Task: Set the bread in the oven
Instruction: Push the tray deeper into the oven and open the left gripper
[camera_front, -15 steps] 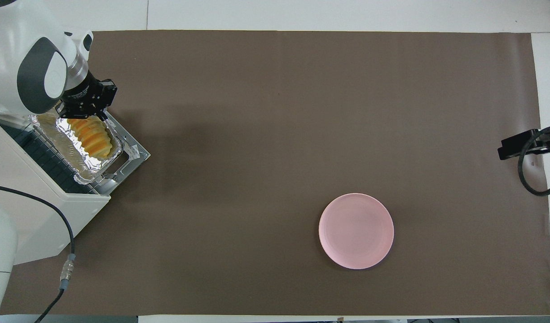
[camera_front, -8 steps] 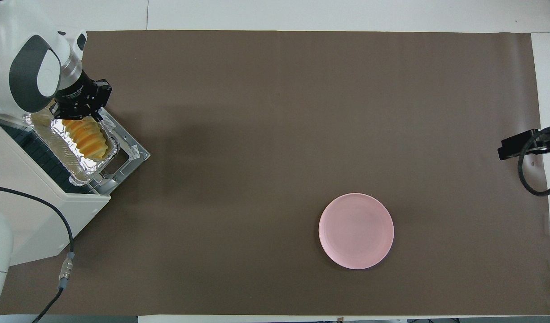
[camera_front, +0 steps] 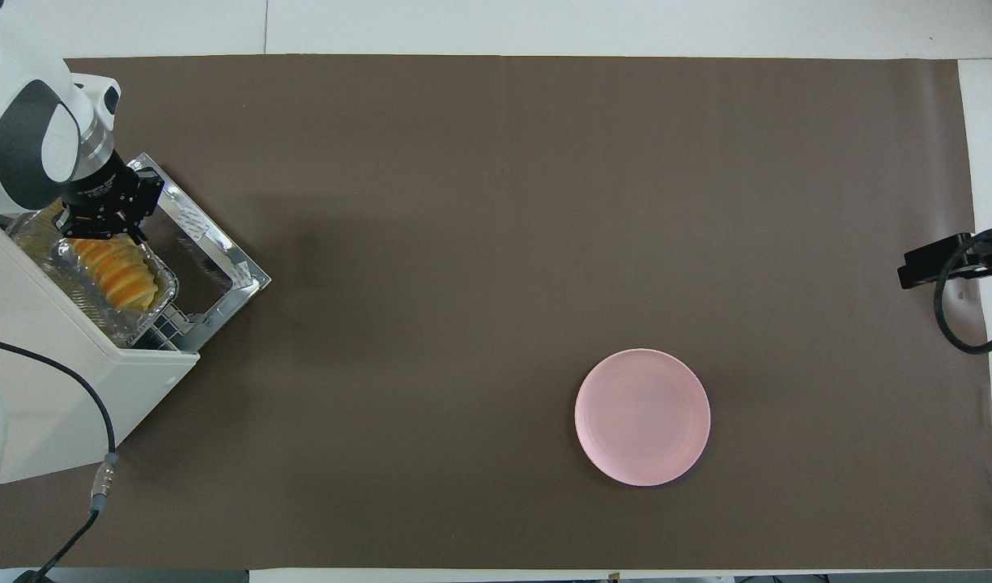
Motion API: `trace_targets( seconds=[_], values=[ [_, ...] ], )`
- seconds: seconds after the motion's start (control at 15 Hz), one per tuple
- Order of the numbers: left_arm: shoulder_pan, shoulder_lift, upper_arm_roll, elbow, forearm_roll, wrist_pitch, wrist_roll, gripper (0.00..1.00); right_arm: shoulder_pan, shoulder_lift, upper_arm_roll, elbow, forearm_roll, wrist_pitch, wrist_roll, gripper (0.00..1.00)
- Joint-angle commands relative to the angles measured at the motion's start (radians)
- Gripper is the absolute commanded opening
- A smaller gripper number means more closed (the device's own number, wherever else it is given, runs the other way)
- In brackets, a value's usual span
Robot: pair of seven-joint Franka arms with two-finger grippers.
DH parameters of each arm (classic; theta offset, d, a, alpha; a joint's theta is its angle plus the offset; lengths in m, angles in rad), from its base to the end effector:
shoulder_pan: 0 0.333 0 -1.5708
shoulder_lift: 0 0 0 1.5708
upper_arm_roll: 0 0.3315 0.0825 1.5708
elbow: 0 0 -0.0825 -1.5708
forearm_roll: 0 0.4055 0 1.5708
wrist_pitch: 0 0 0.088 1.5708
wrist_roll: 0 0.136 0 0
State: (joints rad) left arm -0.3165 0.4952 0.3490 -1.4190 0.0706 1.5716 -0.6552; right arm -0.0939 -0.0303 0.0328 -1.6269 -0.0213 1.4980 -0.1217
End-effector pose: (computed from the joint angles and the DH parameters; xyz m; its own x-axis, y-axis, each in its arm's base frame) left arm 0.6759 -0.0037 0.3874 0.7710 0.6281 -0.1049 0.5565 -0.7447 -0.3684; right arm 0.5529 -0.0366 0.5949 0.9932 0.0592 -0.1004 0.0605 -0.9981 0.0102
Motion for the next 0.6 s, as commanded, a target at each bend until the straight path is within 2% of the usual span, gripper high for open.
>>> trace_targets(
  seconds=[0.0, 0.33, 0.53],
  values=[
    [-0.004, -0.047, -0.001, -0.057, 0.034, 0.011, -0.001, 0.0, -0.007, -0.019, 0.007, -0.019, 0.001, 0.001, 0.002, 1.0],
    [-0.003, -0.073, -0.001, -0.119, 0.035, 0.056, 0.02, 0.0, -0.007, -0.019, 0.007, -0.019, 0.001, 0.001, 0.002, 1.0],
    [0.014, -0.073, 0.001, -0.121, 0.038, 0.051, 0.023, 0.0, -0.007, -0.019, 0.007, -0.019, 0.001, 0.001, 0.002, 1.0]
  ],
)
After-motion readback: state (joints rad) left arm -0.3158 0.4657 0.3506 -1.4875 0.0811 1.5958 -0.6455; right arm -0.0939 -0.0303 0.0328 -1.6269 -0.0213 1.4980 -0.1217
